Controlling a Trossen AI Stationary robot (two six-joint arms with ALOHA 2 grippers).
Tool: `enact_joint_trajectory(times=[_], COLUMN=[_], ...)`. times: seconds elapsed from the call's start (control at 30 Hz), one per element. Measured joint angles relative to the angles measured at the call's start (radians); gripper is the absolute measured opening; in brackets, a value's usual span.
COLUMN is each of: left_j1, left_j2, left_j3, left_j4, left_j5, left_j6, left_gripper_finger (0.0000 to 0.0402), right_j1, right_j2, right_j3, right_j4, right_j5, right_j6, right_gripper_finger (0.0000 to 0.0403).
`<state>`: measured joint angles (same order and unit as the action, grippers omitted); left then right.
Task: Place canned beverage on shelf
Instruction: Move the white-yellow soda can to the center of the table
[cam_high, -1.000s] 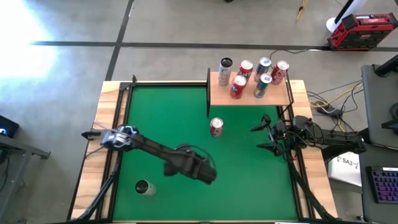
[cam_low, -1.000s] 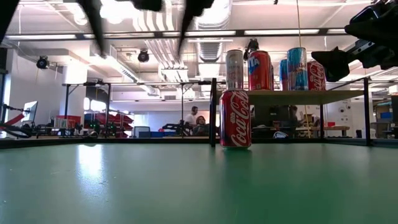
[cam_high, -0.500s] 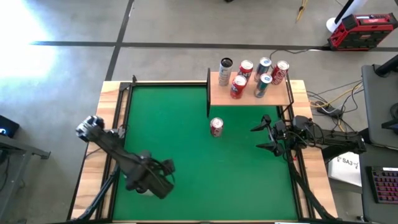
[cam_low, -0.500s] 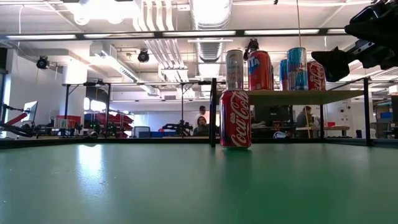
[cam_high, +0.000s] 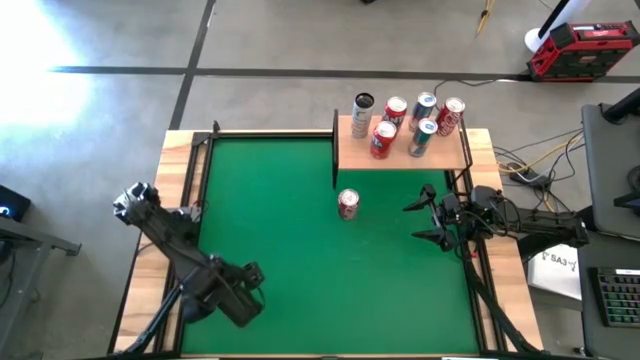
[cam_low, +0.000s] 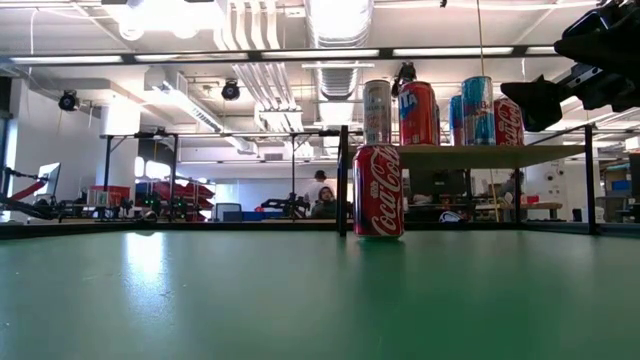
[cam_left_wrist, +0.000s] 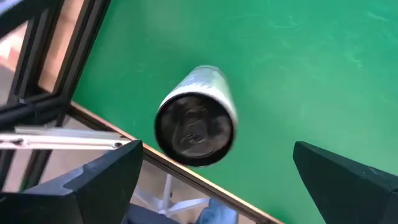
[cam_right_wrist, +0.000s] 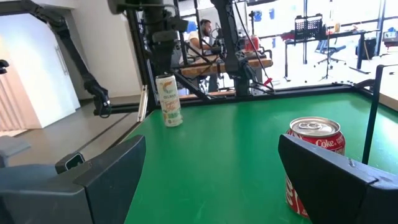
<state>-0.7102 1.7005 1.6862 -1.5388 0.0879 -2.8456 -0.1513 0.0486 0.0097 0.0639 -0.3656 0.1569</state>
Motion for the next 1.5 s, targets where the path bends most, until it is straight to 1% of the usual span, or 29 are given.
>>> enact_joint_trajectory(times=[0.2, 0.37, 0.8, 0.9, 1.0, 1.1, 1.2, 1.33, 1.43, 1.5], left_j1=[-0.050, -0.055, -0.060, -0.061, -0.061, -0.061, -0.061, -0.063, -0.064, -0.064], left_j2=[0.048, 0.089, 0.138, 0.148, 0.161, 0.175, 0.189, 0.194, 0.194, 0.194], left_j3=[0.001, 0.001, -0.016, -0.018, -0.018, -0.019, -0.019, -0.019, -0.018, -0.015], left_j4=[0.025, 0.033, 0.005, 0.004, -0.002, -0.005, -0.005, -0.007, -0.008, -0.012], left_j5=[0.000, 0.000, 0.000, 0.000, 0.000, 0.000, 0.000, 0.000, -0.005, -0.028], left_j6=[-0.172, -0.250, -0.295, -0.296, -0.296, -0.297, -0.297, -0.288, -0.250, -0.172], left_gripper_finger=[0.0397, 0.0397, 0.0397, 0.0391, 0.0375, 0.0345, 0.0303, 0.0230, 0.0228, 0.0228], right_j1=[0.000, 0.000, 0.000, 0.000, 0.000, 0.000, 0.000, 0.000, 0.000, 0.000], right_j2=[0.000, 0.000, 0.000, 0.000, 0.000, 0.000, 0.000, 0.000, 0.000, 0.000], right_j3=[0.000, 0.000, 0.000, 0.000, 0.000, 0.000, 0.000, 0.000, 0.000, 0.000], right_j4=[0.000, 0.000, 0.000, 0.000, 0.000, 0.000, 0.000, 0.000, 0.000, 0.000], right_j5=[0.000, 0.000, 0.000, 0.000, 0.000, 0.000, 0.000, 0.000, 0.000, 0.000], right_j6=[0.000, 0.000, 0.000, 0.000, 0.000, 0.000, 0.000, 0.000, 0.000, 0.000], right_gripper_finger=[0.0359, 0.0359, 0.0359, 0.0359, 0.0359, 0.0359, 0.0359, 0.0359, 0.0359, 0.0359])
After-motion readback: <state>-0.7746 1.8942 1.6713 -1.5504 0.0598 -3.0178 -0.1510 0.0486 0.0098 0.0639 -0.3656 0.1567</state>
